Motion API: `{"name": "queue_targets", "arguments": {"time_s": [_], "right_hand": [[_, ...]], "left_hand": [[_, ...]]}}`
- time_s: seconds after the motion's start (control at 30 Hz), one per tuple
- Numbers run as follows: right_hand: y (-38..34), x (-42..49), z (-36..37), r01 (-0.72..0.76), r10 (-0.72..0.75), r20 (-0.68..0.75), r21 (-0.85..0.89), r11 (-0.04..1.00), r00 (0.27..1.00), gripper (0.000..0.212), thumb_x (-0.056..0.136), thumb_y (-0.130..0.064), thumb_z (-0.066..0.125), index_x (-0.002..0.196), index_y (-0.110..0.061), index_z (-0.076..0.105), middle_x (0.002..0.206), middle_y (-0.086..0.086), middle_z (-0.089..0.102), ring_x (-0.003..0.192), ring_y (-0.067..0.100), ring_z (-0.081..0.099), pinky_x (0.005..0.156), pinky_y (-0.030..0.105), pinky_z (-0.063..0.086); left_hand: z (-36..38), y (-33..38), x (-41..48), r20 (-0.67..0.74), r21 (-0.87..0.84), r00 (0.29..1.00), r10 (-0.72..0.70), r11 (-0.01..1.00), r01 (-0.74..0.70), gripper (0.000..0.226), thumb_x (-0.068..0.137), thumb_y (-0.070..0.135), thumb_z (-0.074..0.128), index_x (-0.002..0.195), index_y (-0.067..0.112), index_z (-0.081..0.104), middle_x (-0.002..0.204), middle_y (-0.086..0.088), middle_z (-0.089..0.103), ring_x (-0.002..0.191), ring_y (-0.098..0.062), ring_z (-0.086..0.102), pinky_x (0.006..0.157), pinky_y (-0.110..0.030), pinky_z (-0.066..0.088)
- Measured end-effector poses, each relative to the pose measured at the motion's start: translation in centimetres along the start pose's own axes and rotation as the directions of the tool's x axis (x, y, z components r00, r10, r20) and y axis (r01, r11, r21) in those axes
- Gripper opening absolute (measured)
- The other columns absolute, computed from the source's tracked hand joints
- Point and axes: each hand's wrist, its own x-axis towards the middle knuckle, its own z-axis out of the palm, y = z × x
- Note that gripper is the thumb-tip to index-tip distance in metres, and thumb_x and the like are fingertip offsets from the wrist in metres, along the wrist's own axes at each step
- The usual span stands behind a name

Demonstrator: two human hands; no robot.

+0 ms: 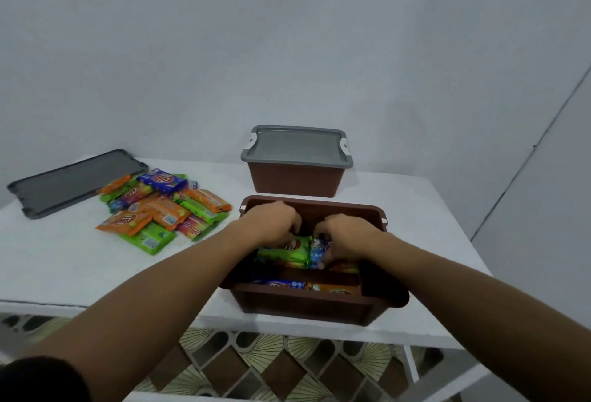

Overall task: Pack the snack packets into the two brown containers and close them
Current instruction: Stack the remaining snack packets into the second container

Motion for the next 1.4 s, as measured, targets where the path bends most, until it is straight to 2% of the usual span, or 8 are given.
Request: {"name": "queue_targets", "arguments": {"time_s": [0.13,0.27,0.43,0.57,0.83,1.1,1.3,1.4], "right_hand": [[-0.5,0.2,-3.5,0.089,-0.056,-0.167,0.196,0.976,0.984,0.022,0.088,-0.033,0.073,0.109,-0.026,0.074,0.094,-0.009,0.068,0.084,0.007,0.062,0.074,0.025,0.050],[-2.2,1.5,-6.4,0.164,-0.025,-0.343,0.382,0.909,0.939,0.007,0.086,-0.026,0.076,0.092,-0.026,0.079,0.085,-0.008,0.073,0.078,0.007,0.065,0.073,0.025,0.052],[-5.4,3.9,-8.1,0.233,-0.066,-0.395,0.391,0.890,0.916,0.007,0.086,-0.022,0.075,0.090,-0.025,0.079,0.074,-0.014,0.068,0.070,0.002,0.061,0.063,0.015,0.046],[-8.2,6.3,-8.6,0.269,-0.101,-0.414,0.370,0.890,0.905,0.007,0.084,-0.022,0.076,0.090,-0.021,0.080,0.076,-0.010,0.069,0.066,-0.004,0.059,0.059,0.007,0.039],[-14.5,11.5,-10.0,0.286,-0.100,-0.405,0.431,0.856,0.909,0.006,0.084,-0.024,0.076,0.087,-0.021,0.079,0.068,-0.017,0.066,0.058,-0.008,0.058,0.056,0.012,0.042],[-21.6,16.4,-10.3,0.318,-0.126,-0.418,0.431,0.844,0.900,0.004,0.083,-0.017,0.077,0.084,-0.017,0.081,0.079,-0.006,0.074,0.063,-0.006,0.060,0.056,0.006,0.043],[-25.2,19.4,-8.5,0.262,-0.090,-0.363,0.462,0.847,0.928,0.005,0.081,-0.013,0.076,0.080,-0.015,0.081,0.077,-0.005,0.073,0.070,0.007,0.064,0.063,0.022,0.052],[-25.9,21.0,-7.4,0.205,-0.082,-0.294,0.417,0.885,0.952,0.011,0.083,-0.012,0.073,0.085,-0.016,0.083,0.090,0.000,0.077,0.086,0.008,0.066,0.061,0.017,0.046]], "left_hand": [[-2.5,-1.9,-0.9,-0.198,-0.122,0.978,0.060,0.989,-0.085,0.015,0.093,0.023,0.064,0.099,0.028,0.077,0.098,0.007,0.074,0.089,-0.016,0.066,0.079,-0.028,0.050],[-4.9,-4.0,-2.5,-0.296,-0.214,0.953,0.064,0.968,-0.131,0.016,0.095,0.020,0.066,0.104,0.024,0.078,0.087,0.011,0.069,0.082,-0.008,0.060,0.075,-0.024,0.043],[-5.9,-7.7,-4.6,-0.329,-0.294,0.944,-0.003,0.951,-0.099,0.009,0.091,0.024,0.073,0.096,0.023,0.079,0.084,0.007,0.072,0.076,-0.010,0.064,0.075,-0.033,0.054],[-6.4,-10.1,-6.2,-0.366,-0.304,0.930,-0.024,0.948,-0.095,0.009,0.092,0.025,0.072,0.095,0.024,0.079,0.085,0.005,0.072,0.079,-0.014,0.064,0.073,-0.030,0.050],[-7.1,-17.3,-9.8,-0.376,-0.306,0.923,-0.083,0.951,-0.039,0.007,0.092,0.025,0.071,0.096,0.023,0.078,0.079,0.008,0.071,0.071,-0.003,0.061,0.065,-0.022,0.045],[-6.8,-24.0,-13.2,-0.377,-0.273,0.916,-0.141,0.961,0.035,0.011,0.091,0.018,0.069,0.092,0.024,0.078,0.073,0.016,0.067,0.068,0.004,0.060,0.060,-0.015,0.043],[-4.9,-29.3,-14.2,-0.266,-0.238,0.933,-0.241,0.955,0.179,0.012,0.090,0.017,0.066,0.089,0.021,0.077,0.076,0.012,0.067,0.069,-0.006,0.061,0.064,-0.028,0.049],[-3.1,-31.2,-14.5,-0.206,-0.193,0.945,-0.254,0.957,0.215,0.018,0.088,0.015,0.063,0.090,0.022,0.079,0.074,0.014,0.063,0.077,-0.013,0.060,0.071,-0.031,0.051]]}}
